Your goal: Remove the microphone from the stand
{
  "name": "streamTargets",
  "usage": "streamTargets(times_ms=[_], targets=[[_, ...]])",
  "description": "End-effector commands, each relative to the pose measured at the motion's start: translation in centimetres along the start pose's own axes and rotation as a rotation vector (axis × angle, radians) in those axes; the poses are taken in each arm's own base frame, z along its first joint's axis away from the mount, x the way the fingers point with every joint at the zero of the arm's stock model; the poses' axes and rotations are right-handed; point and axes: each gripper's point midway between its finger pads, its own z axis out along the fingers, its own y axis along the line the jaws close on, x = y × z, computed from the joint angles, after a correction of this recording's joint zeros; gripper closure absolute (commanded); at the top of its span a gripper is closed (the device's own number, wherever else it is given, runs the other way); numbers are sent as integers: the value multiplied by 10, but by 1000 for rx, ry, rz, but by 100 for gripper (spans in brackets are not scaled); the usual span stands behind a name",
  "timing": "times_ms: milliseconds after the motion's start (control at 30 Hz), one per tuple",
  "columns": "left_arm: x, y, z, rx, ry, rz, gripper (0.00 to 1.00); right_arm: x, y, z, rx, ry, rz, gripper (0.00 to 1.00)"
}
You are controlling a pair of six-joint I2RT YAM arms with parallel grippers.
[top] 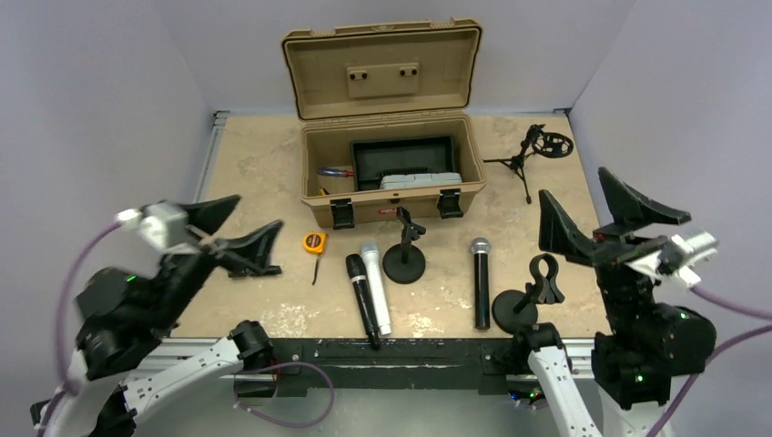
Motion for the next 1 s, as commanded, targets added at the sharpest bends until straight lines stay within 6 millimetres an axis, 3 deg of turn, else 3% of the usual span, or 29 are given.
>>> streamTargets(times_ms=[0,167,333,600,833,967], targets=[[-29,36,-60,-87,-146,-114,0,6,-3,-8,21,20,-18,1],[-37,53,-99,-104,-211,-179,0,0,0,-11,14,11,-4,1],[-45,60,-117,-99,-258,-196,0,-16,1,-11,17,-23,-12,1],[-45,56,-117,-77,-236,-160,0,-48,7,-21,8,-125,-16,1],[-42,53,-114,-64,-224,-121,0,-77,-13,-35,158,-224,44,1],[-41,53,-113,-62,-225,-112,0,-64,-17,-29,164,-171,8,1]])
